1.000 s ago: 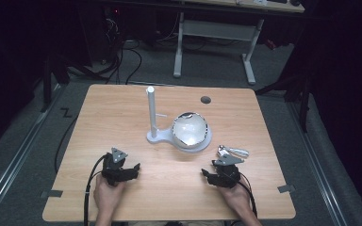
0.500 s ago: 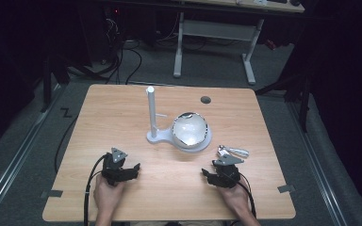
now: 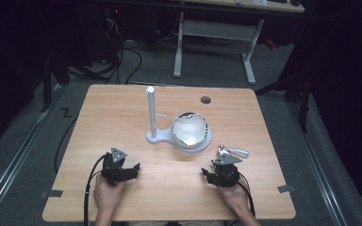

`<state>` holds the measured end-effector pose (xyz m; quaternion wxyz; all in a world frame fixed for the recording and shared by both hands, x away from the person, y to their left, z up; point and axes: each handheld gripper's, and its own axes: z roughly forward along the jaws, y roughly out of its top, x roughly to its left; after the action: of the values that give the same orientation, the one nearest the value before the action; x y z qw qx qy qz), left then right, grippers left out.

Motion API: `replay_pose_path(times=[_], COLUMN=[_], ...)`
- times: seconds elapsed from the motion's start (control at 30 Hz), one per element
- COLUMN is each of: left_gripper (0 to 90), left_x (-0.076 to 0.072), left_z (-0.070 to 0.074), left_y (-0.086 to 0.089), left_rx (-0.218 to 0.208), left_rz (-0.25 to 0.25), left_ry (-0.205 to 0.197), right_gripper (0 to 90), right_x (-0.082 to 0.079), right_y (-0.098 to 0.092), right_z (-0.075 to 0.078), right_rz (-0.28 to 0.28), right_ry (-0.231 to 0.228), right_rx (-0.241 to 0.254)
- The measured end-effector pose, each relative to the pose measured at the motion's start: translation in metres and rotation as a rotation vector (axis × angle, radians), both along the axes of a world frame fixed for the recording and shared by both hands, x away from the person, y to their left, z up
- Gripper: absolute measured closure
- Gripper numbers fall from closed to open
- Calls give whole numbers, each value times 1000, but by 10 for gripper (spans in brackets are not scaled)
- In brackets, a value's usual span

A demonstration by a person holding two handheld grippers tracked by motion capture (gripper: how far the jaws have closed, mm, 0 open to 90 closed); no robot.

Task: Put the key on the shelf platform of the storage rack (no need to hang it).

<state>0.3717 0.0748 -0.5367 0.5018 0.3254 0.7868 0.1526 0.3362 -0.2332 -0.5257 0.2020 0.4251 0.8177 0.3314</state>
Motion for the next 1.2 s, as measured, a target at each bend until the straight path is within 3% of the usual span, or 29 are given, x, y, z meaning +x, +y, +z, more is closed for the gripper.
replay_pose_path(times=[0.6, 0.73, 1.2], left_gripper=[189, 189, 188], left_x=[0, 0, 0], left_z=[0, -1, 0], left_y=[0, 0, -1], left_rx=[5, 10, 6], left_rz=[-1, -2, 3], left_ry=[-2, -4, 1], right_gripper=[463, 459, 459], right_x=[-5, -5, -3], right_y=[-13, -15, -31], right_z=[11, 13, 25], right_rz=[-32, -27, -68], right_ry=[-28, -45, -70], right_rx=[23, -3, 27])
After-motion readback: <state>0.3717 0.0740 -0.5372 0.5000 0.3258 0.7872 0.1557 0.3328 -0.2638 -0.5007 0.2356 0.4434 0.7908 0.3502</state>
